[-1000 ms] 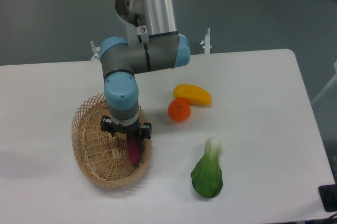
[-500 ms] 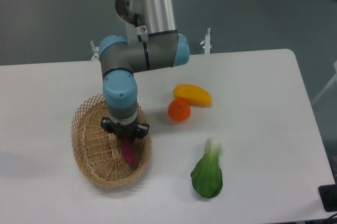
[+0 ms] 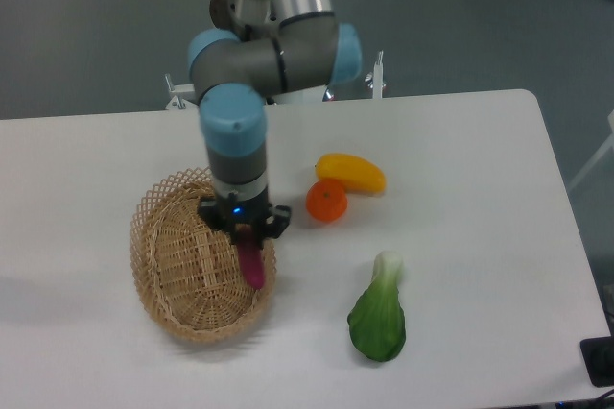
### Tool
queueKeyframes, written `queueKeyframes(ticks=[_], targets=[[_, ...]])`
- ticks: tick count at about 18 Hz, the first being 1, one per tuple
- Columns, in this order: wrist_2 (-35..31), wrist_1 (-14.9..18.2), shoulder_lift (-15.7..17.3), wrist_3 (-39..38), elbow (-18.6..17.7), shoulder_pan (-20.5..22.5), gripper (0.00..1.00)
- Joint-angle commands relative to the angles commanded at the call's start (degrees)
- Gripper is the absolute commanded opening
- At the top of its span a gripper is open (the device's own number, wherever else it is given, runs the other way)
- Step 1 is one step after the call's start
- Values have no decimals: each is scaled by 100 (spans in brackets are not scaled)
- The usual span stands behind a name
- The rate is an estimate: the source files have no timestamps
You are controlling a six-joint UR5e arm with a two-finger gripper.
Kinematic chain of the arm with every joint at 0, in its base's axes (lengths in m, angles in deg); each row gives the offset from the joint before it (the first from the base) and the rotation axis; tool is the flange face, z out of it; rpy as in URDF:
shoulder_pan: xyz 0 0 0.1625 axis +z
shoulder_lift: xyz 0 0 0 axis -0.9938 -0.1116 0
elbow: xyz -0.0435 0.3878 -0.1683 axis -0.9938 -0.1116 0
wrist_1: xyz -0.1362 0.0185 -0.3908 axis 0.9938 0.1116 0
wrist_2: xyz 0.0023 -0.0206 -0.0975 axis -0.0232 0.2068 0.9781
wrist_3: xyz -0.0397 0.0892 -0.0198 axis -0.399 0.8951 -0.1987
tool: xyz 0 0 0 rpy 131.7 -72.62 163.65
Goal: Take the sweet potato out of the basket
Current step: 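Carry the held sweet potato up and away from the basket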
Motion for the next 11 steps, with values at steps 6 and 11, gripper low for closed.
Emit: queueKeyframes(ticks=[6, 11], targets=[[0, 26, 115, 1091, 9, 888, 3], [0, 158, 194, 2224, 0, 1564, 4]])
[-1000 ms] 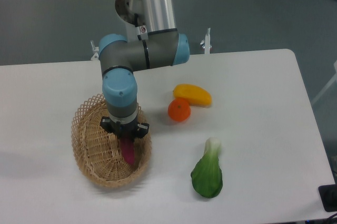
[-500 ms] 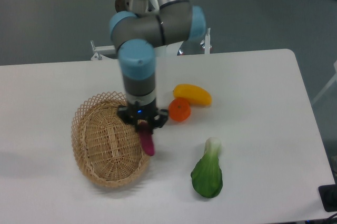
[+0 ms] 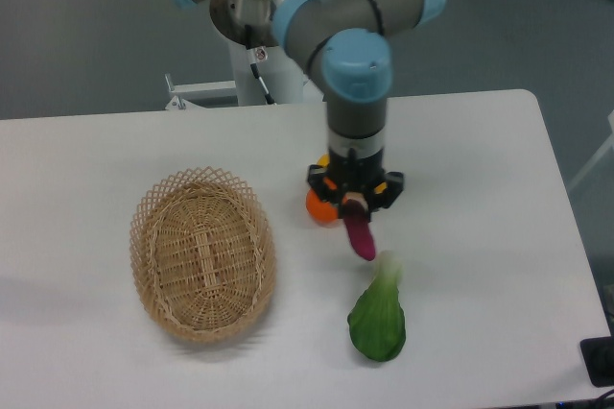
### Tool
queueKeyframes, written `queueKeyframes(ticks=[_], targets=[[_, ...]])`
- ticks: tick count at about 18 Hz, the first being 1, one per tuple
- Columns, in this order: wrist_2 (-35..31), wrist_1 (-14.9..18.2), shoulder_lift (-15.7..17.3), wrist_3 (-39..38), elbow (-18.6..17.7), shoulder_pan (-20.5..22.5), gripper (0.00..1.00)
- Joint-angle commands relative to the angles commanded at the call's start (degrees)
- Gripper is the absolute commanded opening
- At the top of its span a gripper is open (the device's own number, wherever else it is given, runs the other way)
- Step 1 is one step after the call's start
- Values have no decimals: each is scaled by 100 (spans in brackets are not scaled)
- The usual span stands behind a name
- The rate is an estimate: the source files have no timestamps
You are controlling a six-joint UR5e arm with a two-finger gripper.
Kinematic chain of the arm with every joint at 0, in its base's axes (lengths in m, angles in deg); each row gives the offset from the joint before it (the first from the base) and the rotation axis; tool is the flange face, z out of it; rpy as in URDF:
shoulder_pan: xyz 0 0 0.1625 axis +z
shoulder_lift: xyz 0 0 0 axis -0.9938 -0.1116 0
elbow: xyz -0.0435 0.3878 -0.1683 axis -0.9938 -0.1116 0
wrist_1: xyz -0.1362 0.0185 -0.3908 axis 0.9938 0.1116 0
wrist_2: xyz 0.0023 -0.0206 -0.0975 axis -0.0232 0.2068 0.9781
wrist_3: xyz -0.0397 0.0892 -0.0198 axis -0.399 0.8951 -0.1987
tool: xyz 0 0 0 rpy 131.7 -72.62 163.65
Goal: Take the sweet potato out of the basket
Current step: 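Carry the held sweet potato up and away from the basket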
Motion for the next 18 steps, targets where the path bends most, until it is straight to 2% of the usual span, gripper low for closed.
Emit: queueKeyframes(ticks=[5, 8, 15, 18], targets=[[44, 36, 9, 1178, 17, 669, 3], [62, 36, 0, 2162, 26, 976, 3], [53, 27, -131, 3823, 114, 1302, 4], [35, 36, -280, 4010, 316, 1329, 4]])
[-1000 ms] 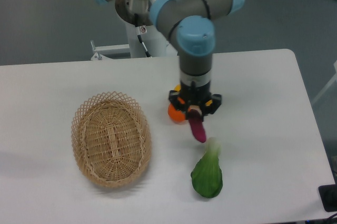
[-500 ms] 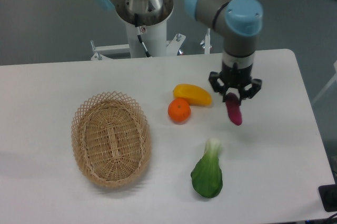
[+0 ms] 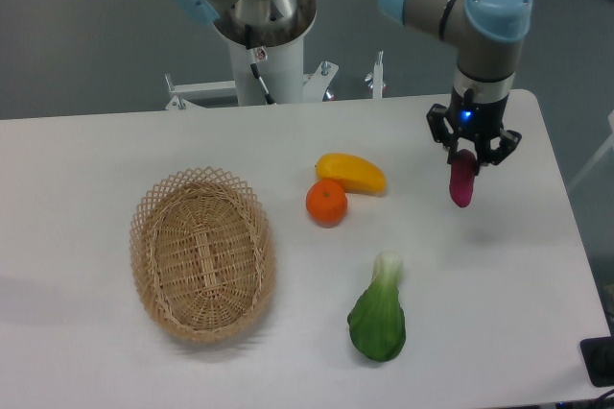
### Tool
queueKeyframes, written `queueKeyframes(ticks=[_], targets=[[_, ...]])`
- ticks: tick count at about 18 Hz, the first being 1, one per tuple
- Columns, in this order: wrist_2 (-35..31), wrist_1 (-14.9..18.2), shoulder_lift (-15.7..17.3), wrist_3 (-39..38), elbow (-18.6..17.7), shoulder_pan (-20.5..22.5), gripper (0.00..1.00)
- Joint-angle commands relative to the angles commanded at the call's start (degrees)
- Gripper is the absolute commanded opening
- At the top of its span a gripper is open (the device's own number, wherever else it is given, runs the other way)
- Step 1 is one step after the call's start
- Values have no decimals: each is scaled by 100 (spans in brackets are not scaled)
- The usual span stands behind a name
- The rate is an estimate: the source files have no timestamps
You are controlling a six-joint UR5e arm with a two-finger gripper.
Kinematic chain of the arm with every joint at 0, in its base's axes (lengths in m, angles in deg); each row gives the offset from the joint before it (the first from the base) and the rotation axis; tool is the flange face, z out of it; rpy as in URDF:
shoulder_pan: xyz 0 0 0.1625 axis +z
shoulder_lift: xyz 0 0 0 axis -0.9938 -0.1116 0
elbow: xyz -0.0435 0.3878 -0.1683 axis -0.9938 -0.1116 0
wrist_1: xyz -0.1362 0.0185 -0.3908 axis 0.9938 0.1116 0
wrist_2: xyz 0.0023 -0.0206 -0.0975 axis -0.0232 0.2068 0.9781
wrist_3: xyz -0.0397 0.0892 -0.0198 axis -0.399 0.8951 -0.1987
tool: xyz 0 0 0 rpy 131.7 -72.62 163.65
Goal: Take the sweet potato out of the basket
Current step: 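Carry the held sweet potato up and away from the basket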
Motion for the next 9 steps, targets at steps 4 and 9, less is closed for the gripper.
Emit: queueKeyframes(ticks=[4, 9], targets=[[-123, 9, -97, 114, 106, 9, 4], [-132, 0, -106, 114, 106, 9, 4]])
